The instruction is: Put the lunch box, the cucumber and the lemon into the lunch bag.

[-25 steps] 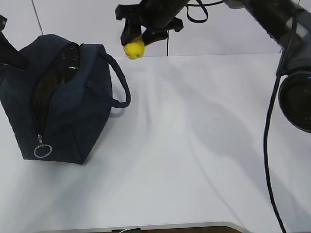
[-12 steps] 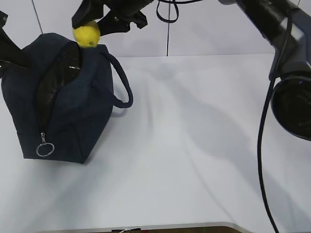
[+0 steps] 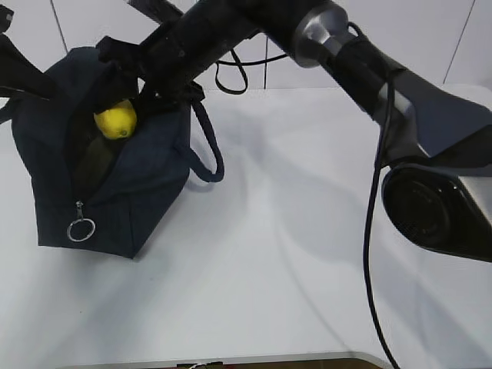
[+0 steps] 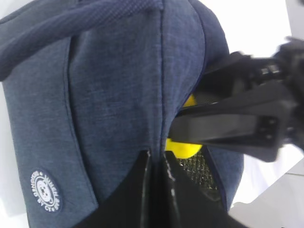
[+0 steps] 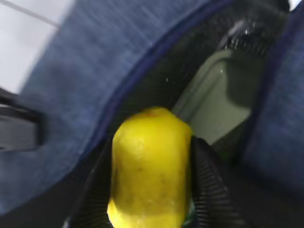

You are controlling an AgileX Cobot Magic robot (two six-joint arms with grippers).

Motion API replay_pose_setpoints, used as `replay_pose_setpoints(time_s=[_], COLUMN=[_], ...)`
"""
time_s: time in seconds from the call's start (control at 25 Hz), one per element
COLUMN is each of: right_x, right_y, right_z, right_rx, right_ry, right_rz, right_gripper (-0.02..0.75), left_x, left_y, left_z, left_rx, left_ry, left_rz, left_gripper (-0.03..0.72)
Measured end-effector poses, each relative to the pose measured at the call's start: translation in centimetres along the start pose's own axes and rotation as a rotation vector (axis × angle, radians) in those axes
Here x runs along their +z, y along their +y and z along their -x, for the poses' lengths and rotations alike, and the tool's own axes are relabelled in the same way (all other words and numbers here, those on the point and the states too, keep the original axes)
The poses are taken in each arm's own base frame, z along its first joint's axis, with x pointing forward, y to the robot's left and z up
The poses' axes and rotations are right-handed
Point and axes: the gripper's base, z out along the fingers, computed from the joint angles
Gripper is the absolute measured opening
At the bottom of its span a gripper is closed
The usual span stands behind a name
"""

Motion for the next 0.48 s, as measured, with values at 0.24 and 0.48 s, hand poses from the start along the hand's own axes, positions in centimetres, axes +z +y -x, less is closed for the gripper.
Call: replay_pose_setpoints(time_s=[0.24, 0.48], right_x=[0.90, 0.90], right_y=[-0.29, -0.25], right_z=[-0.33, -0.33], right_rx=[-0.008, -0.012], right_ry=[0.014, 0.014], right_rz=[0.024, 0.029], right_gripper=[0.460, 0.512], left_x=[0.00, 0.00], left_y=[-0.07, -0.09], left_z=[-0.07, -0.06], left_rx=[-0.002, -0.003], left_ry=[0.007, 0.006], left_rz=[-0.008, -0.009], left_gripper=[-0.010, -0.010])
